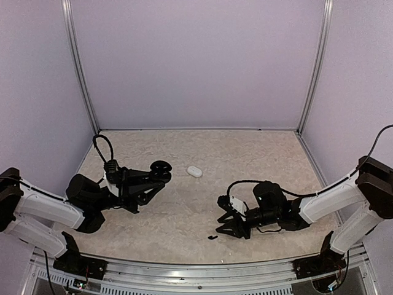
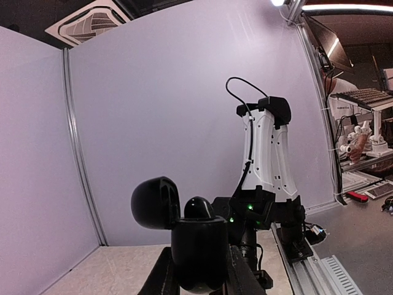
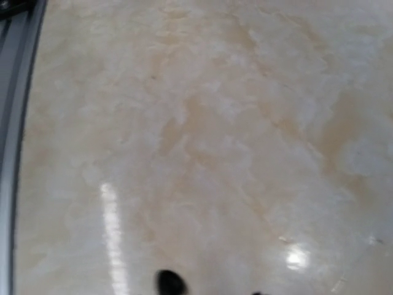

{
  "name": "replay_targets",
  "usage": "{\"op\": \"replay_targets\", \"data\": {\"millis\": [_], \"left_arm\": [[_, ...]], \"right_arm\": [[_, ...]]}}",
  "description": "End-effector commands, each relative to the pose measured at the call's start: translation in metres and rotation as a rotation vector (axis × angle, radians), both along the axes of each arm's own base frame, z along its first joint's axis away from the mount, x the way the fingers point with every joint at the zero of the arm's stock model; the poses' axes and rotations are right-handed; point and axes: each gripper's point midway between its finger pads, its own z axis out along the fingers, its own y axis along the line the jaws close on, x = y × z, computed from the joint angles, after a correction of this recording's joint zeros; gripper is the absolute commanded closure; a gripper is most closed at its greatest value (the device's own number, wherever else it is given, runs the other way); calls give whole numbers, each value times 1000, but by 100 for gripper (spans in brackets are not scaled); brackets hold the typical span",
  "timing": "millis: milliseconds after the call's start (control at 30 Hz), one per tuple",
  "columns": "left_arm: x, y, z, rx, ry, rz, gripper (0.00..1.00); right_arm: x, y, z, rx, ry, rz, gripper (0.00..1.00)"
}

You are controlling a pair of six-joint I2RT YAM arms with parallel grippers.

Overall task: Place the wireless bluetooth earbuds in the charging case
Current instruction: Pick up the left earbud from the center of the board.

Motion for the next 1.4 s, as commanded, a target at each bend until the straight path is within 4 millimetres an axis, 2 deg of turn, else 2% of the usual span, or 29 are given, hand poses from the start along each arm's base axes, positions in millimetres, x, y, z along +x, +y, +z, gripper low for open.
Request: {"op": "replay_targets", "data": {"millis": [0,133,233,533,633,900,1367], "left_arm": [[-2,4,1,-8,-11,5,93],[-1,3,1,-7,-3,2,93],[0,3,1,1,0,7,93],[-1,7,0,4,4,19,93],[-1,6,0,6,3,20,93],[-1,7,-2,10,5,22,93],[-1,6,-4,12,5,24,93]], "right_arm": [[-12,10,2,-76,-34,43,62],[-10,18,-23,-284,-29,31,65],[-10,20,-34,-418,-36,19,67],[-10,29,-26,-606,-66,7,72],[-12,28,-30,-663,-78,16,75],[-20,34,-35,-714,-58,55,78],[-17,32,-45,-796,-79,54,81]]}}
